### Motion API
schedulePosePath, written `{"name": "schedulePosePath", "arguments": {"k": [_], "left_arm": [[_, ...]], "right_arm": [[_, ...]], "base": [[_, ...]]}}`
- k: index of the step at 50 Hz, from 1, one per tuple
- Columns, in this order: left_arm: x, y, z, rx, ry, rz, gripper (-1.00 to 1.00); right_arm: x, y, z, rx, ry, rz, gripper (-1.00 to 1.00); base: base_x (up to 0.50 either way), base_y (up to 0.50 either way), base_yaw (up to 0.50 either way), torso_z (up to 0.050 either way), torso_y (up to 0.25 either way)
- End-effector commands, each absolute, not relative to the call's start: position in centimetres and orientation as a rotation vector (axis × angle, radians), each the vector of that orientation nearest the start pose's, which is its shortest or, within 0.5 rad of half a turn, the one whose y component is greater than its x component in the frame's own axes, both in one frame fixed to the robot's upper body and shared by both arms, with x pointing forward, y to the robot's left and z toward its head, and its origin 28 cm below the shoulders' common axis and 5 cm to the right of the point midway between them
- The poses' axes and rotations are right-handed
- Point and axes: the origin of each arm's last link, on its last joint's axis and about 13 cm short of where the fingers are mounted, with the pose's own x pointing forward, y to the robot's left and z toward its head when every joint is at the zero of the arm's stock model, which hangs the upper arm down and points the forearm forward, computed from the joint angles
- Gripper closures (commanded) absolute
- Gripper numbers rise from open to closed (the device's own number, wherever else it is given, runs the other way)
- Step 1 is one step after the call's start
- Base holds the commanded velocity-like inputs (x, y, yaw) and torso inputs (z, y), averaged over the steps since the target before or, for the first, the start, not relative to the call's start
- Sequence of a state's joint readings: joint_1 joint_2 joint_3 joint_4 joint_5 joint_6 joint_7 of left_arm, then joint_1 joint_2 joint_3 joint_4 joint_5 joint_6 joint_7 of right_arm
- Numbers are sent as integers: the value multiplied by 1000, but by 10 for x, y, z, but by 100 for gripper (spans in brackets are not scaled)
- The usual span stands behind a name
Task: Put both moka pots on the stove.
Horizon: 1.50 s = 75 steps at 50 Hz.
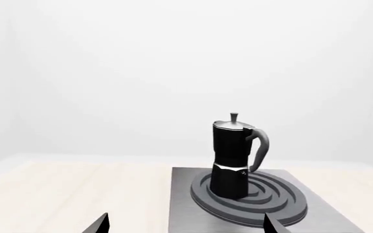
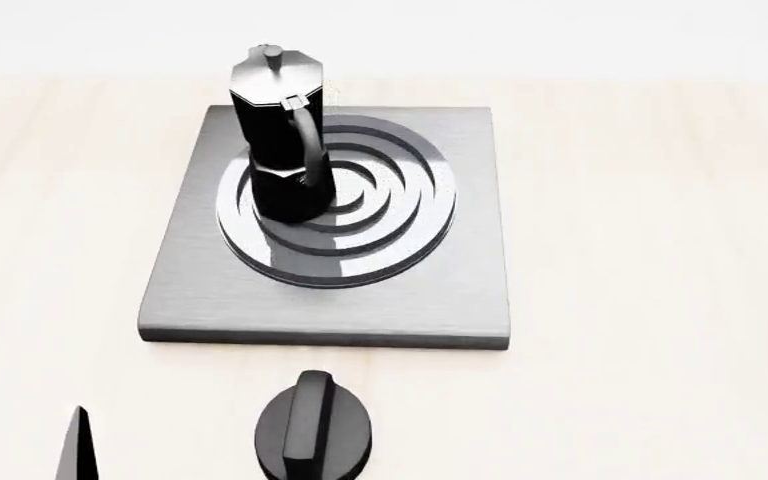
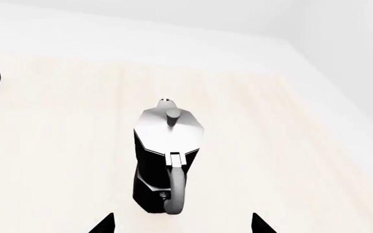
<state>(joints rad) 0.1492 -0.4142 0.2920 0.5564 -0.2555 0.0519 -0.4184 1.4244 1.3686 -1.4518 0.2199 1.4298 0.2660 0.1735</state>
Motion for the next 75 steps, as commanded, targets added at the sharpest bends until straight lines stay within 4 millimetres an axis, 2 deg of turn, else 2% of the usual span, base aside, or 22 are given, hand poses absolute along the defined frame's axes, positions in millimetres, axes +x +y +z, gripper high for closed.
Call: {"name": "schedulePosePath", "arguments": {"k": [1, 9, 17, 32, 47, 62, 75], "left_arm": [[162, 208, 95, -43, -329, -44, -100], [163, 208, 93, -40, -330, -44, -100], [163, 208, 93, -41, -331, -46, -100], [163, 208, 92, -38, -330, -49, -100], [164, 208, 91, -35, -330, -49, -100], [164, 208, 91, -34, -329, -48, -100], [164, 207, 90, -34, -328, -50, -100]], "right_arm": [[258, -346, 233, -119, 293, -200, -100], [267, -350, 229, -127, 294, -227, -100], [275, -354, 210, -120, 316, -249, -100], [287, -353, 202, -121, 302, -258, -100], [313, -356, 183, -116, 296, -233, -100], [312, -353, 163, -104, 350, -247, -100], [309, -354, 161, -98, 351, -262, -100]], "base": [[0, 0, 0, 0, 0], [0, 0, 0, 0, 0], [0, 0, 0, 0, 0], [0, 0, 0, 0, 0], [0, 0, 0, 0, 0], [0, 0, 0, 0, 0], [0, 0, 0, 0, 0]]}}
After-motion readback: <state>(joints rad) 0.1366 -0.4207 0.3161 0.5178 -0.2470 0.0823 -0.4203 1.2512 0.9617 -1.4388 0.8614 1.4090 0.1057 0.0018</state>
